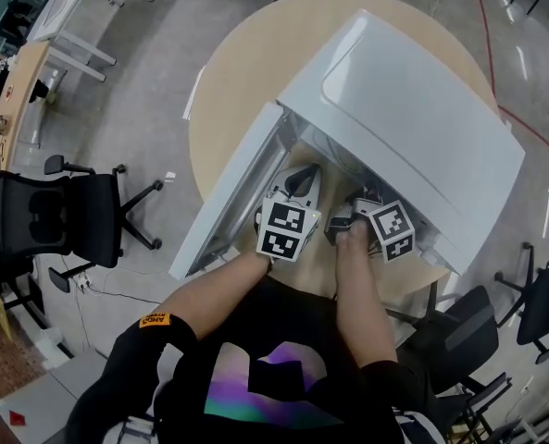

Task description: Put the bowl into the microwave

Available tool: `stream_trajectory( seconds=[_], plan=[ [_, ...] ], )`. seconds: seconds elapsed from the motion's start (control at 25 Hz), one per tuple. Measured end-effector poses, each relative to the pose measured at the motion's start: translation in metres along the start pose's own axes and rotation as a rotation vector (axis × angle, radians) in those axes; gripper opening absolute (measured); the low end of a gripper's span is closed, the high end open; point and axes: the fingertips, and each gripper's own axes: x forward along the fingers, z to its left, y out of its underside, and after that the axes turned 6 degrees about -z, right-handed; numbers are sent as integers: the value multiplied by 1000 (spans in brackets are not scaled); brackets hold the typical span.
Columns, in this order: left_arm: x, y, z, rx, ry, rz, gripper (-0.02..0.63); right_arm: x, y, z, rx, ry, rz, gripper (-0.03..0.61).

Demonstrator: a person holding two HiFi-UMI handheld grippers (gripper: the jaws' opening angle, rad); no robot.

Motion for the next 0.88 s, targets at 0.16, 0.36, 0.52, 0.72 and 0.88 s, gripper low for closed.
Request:
stream_trajectory(
  seconds=[0.16, 0.36, 0.52, 0.72, 0.88],
  plan=[
    [4, 1, 1, -5, 2, 4, 46, 7, -6, -3, 17, 10, -37, 55],
    [5, 0, 3, -8, -1, 7, 46, 14, -12, -2, 29, 12, -66, 57],
    [7, -2, 4, -10, -2, 2, 46, 17, -13, -2, 12, 11, -80, 57],
    [6, -5, 2, -12, -1, -7, 46, 20, -14, 2, -32, -11, -91, 57],
    [2, -7, 1, -17, -2, -16, 46, 19, -14, 4, -83, -22, -92, 57]
  ],
)
